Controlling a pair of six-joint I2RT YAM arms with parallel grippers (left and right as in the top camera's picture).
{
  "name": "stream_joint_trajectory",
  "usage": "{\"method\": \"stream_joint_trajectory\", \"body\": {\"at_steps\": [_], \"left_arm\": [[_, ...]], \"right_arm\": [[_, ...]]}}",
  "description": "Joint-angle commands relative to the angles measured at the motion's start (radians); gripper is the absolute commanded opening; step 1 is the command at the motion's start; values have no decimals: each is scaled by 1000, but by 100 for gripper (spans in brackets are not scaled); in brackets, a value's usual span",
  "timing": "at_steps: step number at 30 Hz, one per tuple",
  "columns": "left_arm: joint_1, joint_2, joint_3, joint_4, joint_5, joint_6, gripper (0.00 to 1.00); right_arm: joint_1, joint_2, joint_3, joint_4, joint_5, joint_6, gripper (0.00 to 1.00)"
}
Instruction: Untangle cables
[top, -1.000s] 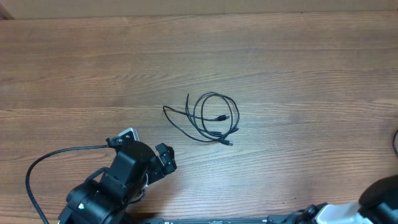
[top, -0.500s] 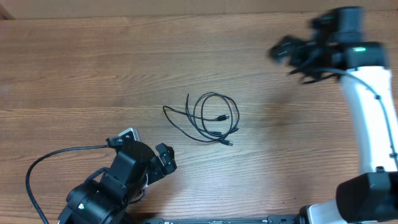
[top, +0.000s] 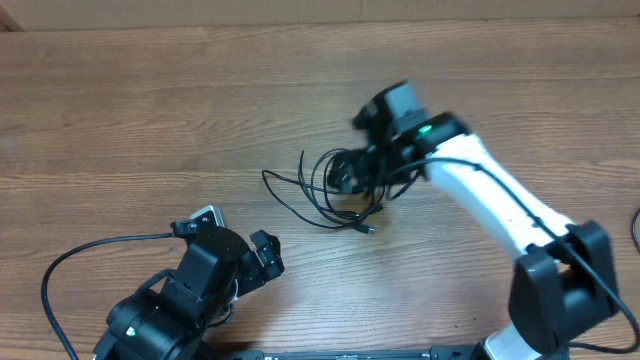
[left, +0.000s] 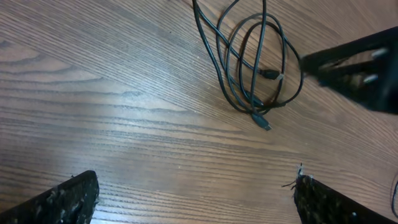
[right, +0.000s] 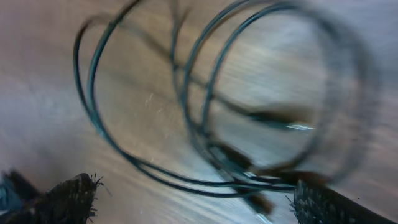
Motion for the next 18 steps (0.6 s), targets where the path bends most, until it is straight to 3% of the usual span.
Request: {"method": "stream_joint_trajectory", "body": {"at_steps": [1, 9, 18], "left_arm": [[0, 2, -2, 0, -16, 12, 99], [0, 2, -2, 0, -16, 12, 100], [0, 2, -2, 0, -16, 12, 100]], "right_arm": [[35, -2, 2, 37, -14, -12, 100], [84, 10, 1, 142, -15, 93, 100], [172, 43, -2, 236, 22, 113, 100]]}}
